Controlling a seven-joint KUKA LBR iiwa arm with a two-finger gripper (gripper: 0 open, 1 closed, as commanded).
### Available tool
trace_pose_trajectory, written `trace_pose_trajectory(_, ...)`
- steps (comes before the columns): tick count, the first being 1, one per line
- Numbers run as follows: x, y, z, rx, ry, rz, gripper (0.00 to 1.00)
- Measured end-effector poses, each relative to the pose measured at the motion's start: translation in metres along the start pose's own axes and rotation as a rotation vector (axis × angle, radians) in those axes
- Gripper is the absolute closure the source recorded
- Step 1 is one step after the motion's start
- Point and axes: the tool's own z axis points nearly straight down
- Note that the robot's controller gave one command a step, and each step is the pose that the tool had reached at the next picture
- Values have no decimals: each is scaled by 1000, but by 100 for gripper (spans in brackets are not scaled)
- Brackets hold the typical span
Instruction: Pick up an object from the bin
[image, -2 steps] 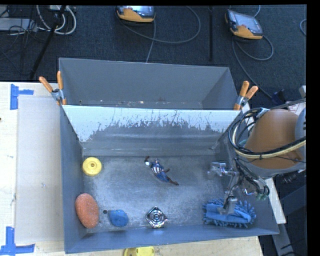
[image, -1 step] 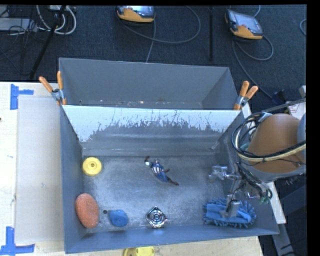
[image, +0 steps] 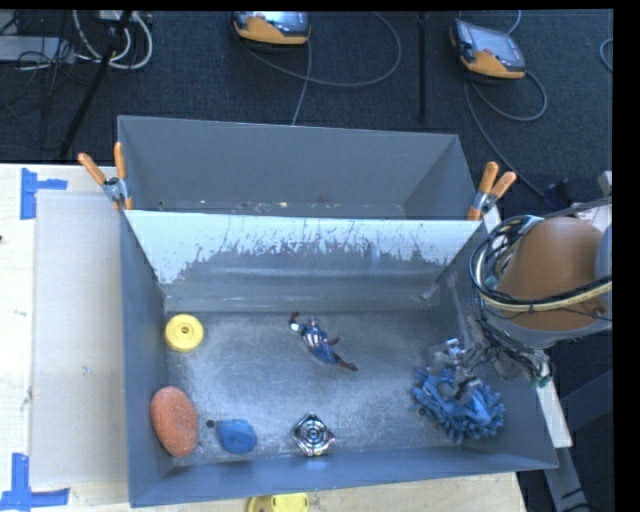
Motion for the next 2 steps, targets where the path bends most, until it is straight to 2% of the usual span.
trace_pose_trajectory(1, 0, 0, 0, 0, 0, -1, 100)
trace_pose_trajectory(2, -1, 4, -92, 1, 2, -3, 100)
